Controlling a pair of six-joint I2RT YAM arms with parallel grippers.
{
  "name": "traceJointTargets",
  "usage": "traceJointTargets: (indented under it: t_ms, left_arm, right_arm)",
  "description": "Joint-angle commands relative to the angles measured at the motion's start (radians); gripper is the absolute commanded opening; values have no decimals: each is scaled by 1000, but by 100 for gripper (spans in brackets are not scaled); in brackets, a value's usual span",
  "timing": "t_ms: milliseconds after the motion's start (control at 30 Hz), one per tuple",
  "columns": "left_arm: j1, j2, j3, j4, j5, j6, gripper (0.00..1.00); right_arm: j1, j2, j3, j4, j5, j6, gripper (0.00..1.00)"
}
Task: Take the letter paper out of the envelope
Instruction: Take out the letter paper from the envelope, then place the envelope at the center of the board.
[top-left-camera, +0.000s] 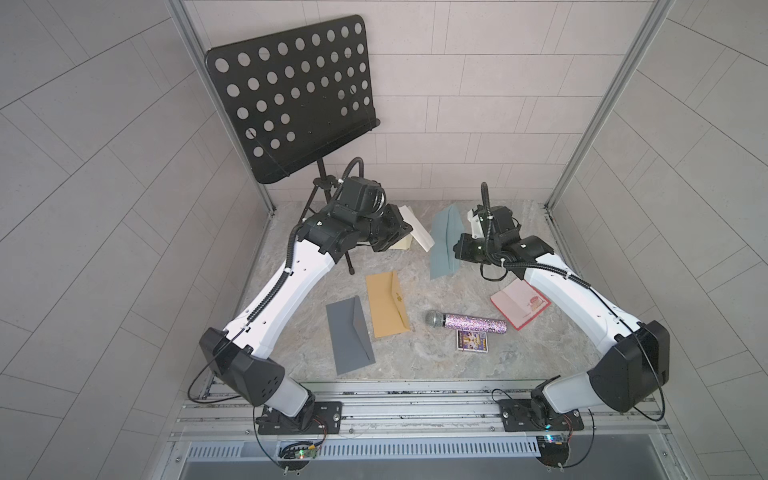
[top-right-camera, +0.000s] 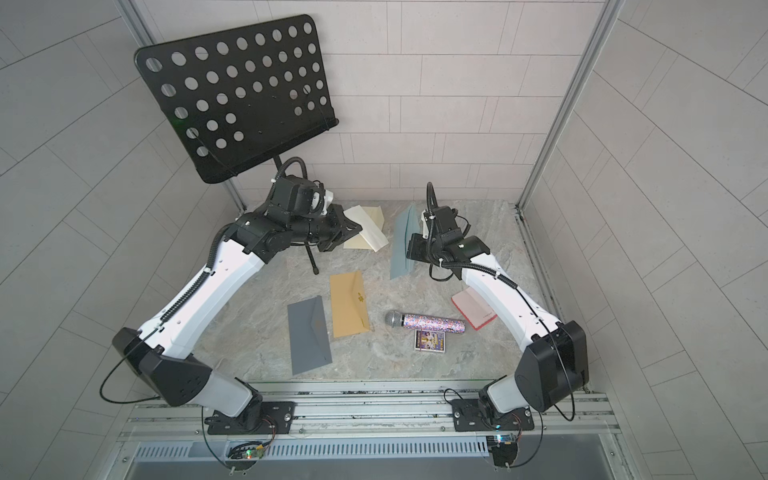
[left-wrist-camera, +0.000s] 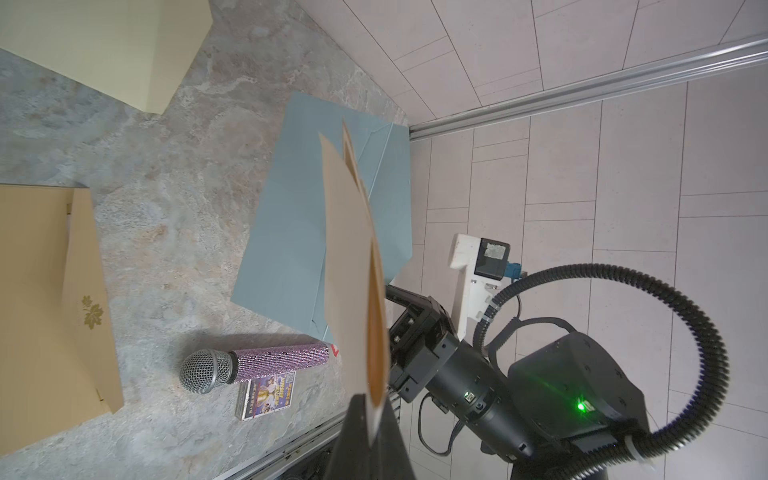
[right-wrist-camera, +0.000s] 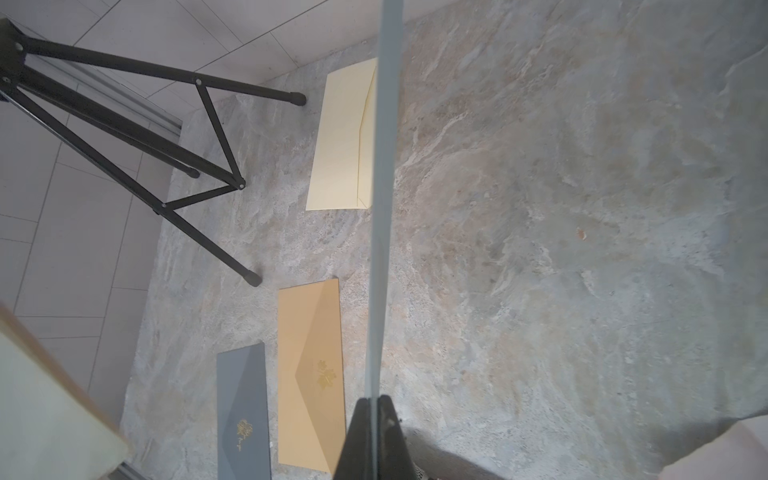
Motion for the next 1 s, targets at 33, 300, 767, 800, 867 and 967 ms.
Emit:
traceJointTargets:
  t_ms: [33,300,767,800,867,967]
  left_arm:
    - [9,-81,-78,3,-17,32,0]
    - [12,-168,-218,-29,-42,62,0]
    - [13,-211,-273,-68,-53,85,0]
    - [13,-211,-272,-70,-54,86,0]
    - [13,-210,-267,-75,-56,88,0]
    - [14,-210,-262,-86,-58,97,0]
  right_arm:
    - [-7,90,-20,62,-96,74,0]
    - [-7,177,-79,106,-190,50,0]
    - [-64,337,-89,175,-309,10,0]
    - [-69,349,-85,173,-319,1,0]
    - [-78,361,-88,170,-327,-9,0]
    - [-92,368,-103,171,-334,-20,2]
